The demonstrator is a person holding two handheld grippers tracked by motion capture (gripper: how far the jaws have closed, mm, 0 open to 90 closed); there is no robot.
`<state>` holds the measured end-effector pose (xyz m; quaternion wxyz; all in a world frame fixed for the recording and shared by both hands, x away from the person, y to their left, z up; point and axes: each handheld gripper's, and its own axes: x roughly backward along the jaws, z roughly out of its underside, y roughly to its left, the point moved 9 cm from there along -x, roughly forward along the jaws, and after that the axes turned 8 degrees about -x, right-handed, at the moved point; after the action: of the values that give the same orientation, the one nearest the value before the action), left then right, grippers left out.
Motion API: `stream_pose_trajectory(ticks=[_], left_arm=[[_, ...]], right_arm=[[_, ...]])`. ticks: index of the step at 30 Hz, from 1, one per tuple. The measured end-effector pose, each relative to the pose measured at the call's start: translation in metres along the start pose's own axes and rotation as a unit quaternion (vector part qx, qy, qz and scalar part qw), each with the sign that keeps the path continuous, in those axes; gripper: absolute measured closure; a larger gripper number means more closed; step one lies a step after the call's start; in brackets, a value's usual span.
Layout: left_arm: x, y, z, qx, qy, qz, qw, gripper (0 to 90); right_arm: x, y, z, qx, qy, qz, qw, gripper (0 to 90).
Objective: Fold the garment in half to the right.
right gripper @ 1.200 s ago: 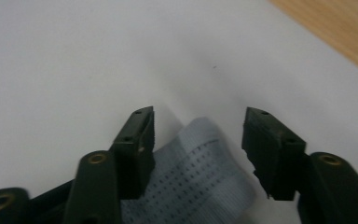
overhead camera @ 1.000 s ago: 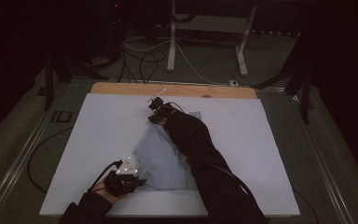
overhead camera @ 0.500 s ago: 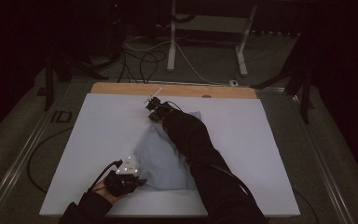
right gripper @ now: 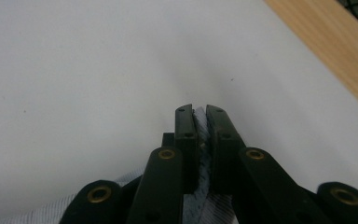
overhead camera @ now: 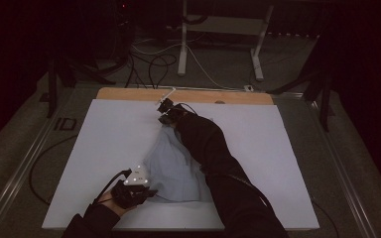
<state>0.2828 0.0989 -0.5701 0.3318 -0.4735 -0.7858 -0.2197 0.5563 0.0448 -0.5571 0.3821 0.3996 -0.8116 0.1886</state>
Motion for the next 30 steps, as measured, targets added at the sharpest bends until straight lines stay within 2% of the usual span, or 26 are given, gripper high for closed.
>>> stream_pose_trajectory(ticks=[13, 29, 30], left_arm=[[0.004, -0.007, -0.019, -0.024, -0.002, 0.008, 0.9997, 87.4], [0.008, -0.015, -0.042, -0.054, -0.001, 0.015, 0.9985, 87.5], [0.008, -0.015, -0.043, -0.056, 0.001, 0.017, 0.9983, 87.5]], right_arm=[[0.019, -0.001, -0.004, 0.013, -0.008, -0.007, 0.9999, 84.7], [0.042, -0.011, -0.003, 0.007, -0.022, -0.006, 0.9997, 84.7], [0.043, -0.012, -0.003, 0.012, -0.025, -0.005, 0.9996, 84.7]])
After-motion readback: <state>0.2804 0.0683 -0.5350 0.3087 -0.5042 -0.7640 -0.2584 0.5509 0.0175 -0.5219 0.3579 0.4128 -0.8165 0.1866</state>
